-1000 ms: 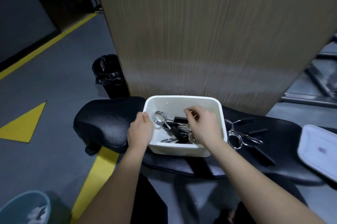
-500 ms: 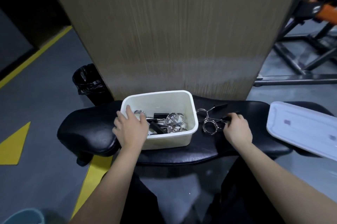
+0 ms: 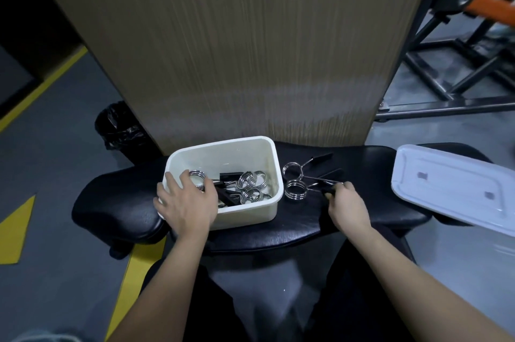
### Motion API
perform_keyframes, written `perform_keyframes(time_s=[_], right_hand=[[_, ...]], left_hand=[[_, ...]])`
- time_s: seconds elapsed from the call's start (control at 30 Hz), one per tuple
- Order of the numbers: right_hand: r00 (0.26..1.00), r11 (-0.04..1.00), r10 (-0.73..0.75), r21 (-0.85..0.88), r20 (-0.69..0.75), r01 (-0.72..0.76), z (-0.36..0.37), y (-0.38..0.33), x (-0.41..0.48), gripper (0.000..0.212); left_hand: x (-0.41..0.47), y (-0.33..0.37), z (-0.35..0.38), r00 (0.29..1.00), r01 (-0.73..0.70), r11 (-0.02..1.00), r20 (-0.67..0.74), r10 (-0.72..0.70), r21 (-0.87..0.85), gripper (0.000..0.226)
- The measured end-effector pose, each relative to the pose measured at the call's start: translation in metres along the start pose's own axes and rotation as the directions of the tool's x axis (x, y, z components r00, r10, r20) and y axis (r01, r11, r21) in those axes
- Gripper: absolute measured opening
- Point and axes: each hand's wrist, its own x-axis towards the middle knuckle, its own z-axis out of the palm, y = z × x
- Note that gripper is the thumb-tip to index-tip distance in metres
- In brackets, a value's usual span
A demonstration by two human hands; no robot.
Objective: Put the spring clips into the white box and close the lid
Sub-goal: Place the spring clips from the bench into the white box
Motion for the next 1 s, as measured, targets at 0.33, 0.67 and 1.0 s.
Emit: perform_keyframes(time_s=[0.33,0.67,1.0], right_hand=[[1.000,0.998,-0.029,0.054,0.013,0.028,-0.008,0.000,0.022,0.040],[0.953,0.945,-0.299,-0.153,-0.047,0.289,-0.012,-0.003,0.039,0.014],[0.965,0.536,0.228,0.844,-0.126,-0.016,-0.072,-0.080,0.043,0.011]], left_hand=[[-0.001,-0.004,0.001,0.999,-0.023,1.000,-0.043,0.023,-0.002,0.055],[0.002,-0.003,0.006,0.999,-0.010,1.000,-0.037,0.010,-0.001,0.055],[0.000,-0.001,-0.003,1.000,0.002,1.000,0.008,-0.002,-0.002,0.057]])
